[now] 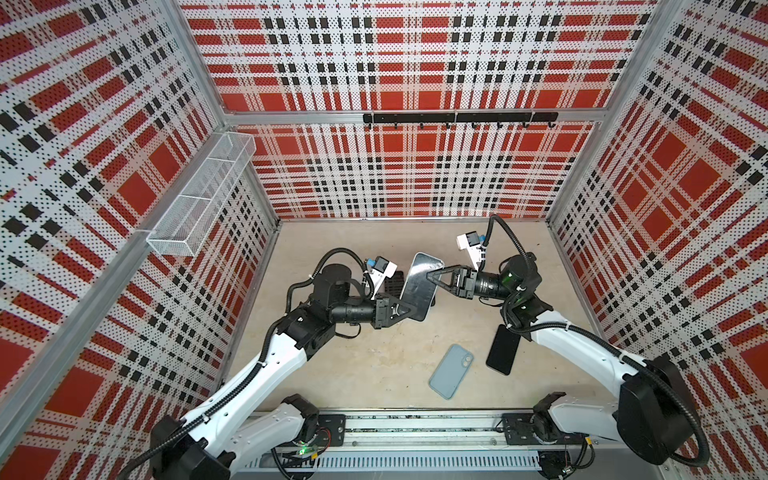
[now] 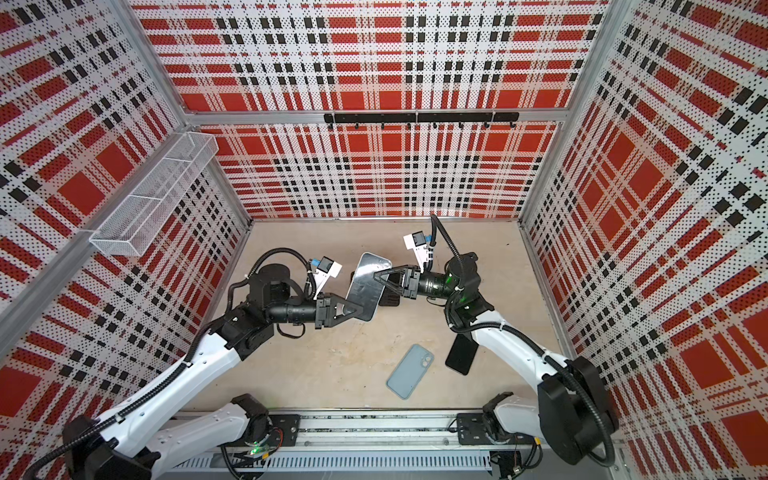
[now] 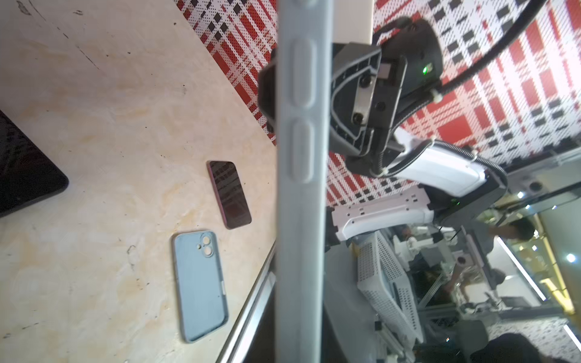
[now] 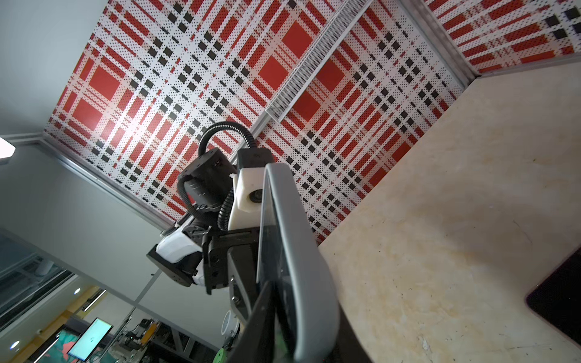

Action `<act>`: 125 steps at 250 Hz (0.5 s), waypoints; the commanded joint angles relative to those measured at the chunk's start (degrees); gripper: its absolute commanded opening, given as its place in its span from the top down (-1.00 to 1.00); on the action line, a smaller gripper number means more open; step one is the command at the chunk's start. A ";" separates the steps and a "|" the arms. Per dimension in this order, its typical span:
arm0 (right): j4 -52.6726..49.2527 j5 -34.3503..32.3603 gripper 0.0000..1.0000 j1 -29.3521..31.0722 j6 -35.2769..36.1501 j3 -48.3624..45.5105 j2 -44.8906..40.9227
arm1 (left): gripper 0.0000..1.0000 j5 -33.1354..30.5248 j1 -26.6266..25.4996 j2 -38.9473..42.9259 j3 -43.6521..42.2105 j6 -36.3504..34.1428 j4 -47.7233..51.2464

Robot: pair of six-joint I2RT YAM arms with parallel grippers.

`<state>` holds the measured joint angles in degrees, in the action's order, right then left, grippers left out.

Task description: Put the phone into the phone case

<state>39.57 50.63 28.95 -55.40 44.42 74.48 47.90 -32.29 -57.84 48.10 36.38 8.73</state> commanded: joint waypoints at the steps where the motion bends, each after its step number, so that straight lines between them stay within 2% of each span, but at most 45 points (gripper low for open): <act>1: 13.63 -2.80 0.46 0.76 -7.04 -2.70 4.19 | 1.00 -2.22 -0.07 1.71 -1.29 6.01 -13.39; 30: 22.55 -2.90 0.48 2.08 -11.96 -3.39 8.03 | 1.00 -4.97 0.50 2.36 -3.69 9.03 -17.83; 64: 27.11 -3.73 0.81 2.89 -13.97 -3.66 10.50 | 0.99 -7.25 1.87 2.71 -5.84 11.66 -20.61; 84: 27.55 -4.13 1.00 3.02 -13.85 -3.52 10.94 | 0.69 -7.45 2.49 2.47 -6.47 12.24 -20.80; 93: 27.11 -4.28 1.00 3.03 -13.58 -3.33 11.04 | 0.58 -7.23 2.88 2.36 -6.72 12.49 -20.77; 102: 26.23 -4.39 1.00 3.02 -13.10 -3.09 11.08 | 0.34 -7.43 3.26 2.51 -7.03 12.49 -20.79; 118: 23.62 -4.57 1.00 3.04 -11.91 -2.62 10.79 | 0.08 -7.83 4.55 3.41 -7.57 12.02 -19.79; 125: 22.06 -4.81 1.00 2.99 -11.08 -2.54 10.54 | -0.10 -8.73 5.36 4.20 -7.51 11.22 -17.83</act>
<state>62.50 47.29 31.55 -68.66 41.32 84.71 41.78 -29.26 -56.62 40.93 47.70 -6.15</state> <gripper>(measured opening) 0.116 0.423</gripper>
